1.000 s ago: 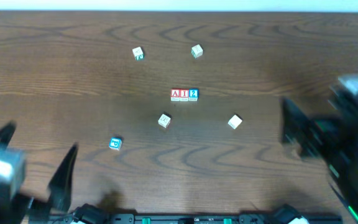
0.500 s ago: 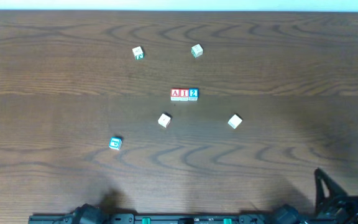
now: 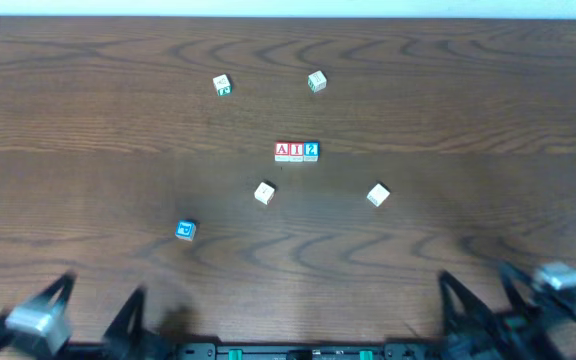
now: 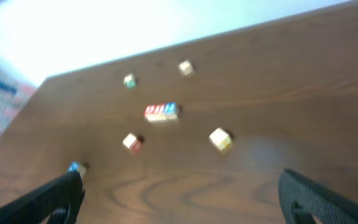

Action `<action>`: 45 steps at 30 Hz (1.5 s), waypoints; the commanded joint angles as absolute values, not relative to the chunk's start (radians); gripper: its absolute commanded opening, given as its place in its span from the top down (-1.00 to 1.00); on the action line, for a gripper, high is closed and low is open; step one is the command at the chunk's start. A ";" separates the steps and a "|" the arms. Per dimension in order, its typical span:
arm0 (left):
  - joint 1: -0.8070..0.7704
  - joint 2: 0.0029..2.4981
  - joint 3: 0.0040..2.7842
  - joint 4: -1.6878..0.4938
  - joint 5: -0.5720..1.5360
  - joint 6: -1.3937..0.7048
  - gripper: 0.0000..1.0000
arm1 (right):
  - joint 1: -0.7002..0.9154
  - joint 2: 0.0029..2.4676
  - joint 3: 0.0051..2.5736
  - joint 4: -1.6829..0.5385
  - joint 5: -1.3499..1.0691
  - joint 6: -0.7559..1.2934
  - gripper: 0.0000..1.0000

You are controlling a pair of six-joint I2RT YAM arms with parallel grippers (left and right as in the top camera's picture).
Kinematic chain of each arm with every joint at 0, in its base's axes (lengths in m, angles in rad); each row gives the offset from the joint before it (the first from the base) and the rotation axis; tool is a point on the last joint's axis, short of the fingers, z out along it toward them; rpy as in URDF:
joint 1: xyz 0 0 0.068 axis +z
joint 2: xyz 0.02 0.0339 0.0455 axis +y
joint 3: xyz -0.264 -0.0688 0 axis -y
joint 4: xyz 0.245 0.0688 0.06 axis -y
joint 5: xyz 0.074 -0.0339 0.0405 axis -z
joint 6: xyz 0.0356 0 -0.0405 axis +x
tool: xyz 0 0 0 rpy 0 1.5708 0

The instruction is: Spell out Ai2

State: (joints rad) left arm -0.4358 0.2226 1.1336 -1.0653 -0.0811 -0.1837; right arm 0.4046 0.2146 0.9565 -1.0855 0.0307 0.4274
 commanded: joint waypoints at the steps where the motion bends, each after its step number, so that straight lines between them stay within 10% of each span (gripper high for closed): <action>1: -0.439 0.227 0.941 -0.915 -0.075 -0.157 -0.91 | 0.394 0.219 0.814 -0.955 -0.105 0.302 -0.99; 19: -0.438 0.261 0.197 0.045 -0.332 -0.111 -0.91 | 0.394 0.222 0.211 -0.334 -0.011 0.165 -0.99; 45: -0.434 0.299 0.005 -0.045 -0.451 -0.240 -0.91 | 0.394 0.281 0.020 -0.086 0.179 0.340 -0.99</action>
